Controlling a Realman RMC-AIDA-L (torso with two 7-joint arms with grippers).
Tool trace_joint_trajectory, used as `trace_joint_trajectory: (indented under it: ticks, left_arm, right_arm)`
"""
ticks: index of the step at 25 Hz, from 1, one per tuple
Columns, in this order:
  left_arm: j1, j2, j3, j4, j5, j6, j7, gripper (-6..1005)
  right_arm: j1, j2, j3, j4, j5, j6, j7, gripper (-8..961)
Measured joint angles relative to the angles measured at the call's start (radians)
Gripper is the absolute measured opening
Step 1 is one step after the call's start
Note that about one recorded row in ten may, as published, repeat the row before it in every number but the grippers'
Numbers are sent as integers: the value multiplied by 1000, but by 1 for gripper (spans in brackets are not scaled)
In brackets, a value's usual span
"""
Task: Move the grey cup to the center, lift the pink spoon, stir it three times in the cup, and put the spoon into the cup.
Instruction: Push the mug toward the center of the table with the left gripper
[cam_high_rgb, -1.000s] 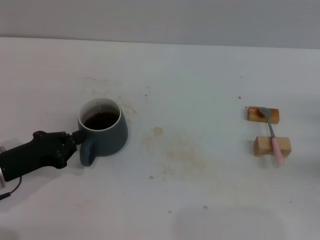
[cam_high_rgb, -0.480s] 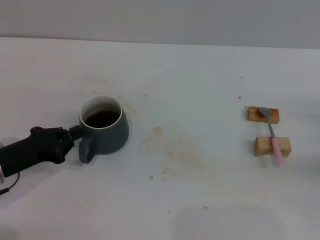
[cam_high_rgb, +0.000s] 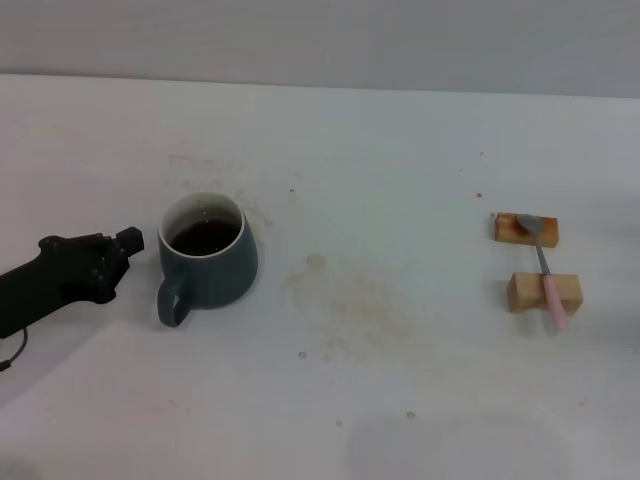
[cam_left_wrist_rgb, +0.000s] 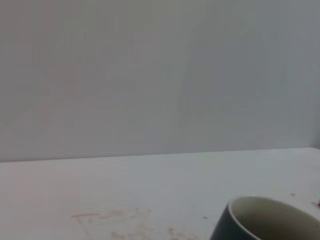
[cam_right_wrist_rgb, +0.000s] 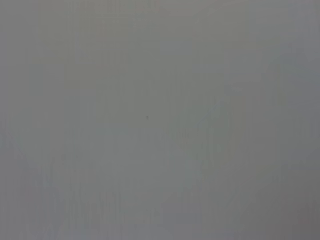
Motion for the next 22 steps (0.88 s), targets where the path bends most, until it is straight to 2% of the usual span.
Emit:
trace_joint_trajectory:
  ticks: [2,4,14,17,22]
  left_arm:
    - [0,0,0,0,0,0,0,58]
    - [-4,-19,0,0,-32,-41,18,59]
    - [-10,-33,0,-6,-52,-86,39,62]
    - [-12,-47,1,-11,-76,-120,78,63]
    - [-11,-59,0,-12,-80,-124,124,64]
  right_arm:
    - [0,1,0,1,0,0,0,506]
    - [0,1,0,1,0,0,0,506]
    - [-2,2,-1,13,0,0,0,506]
    - [-2,2,-1,13,0,1,0,506]
    - [-4,2,-2,14,0,3,0,506]
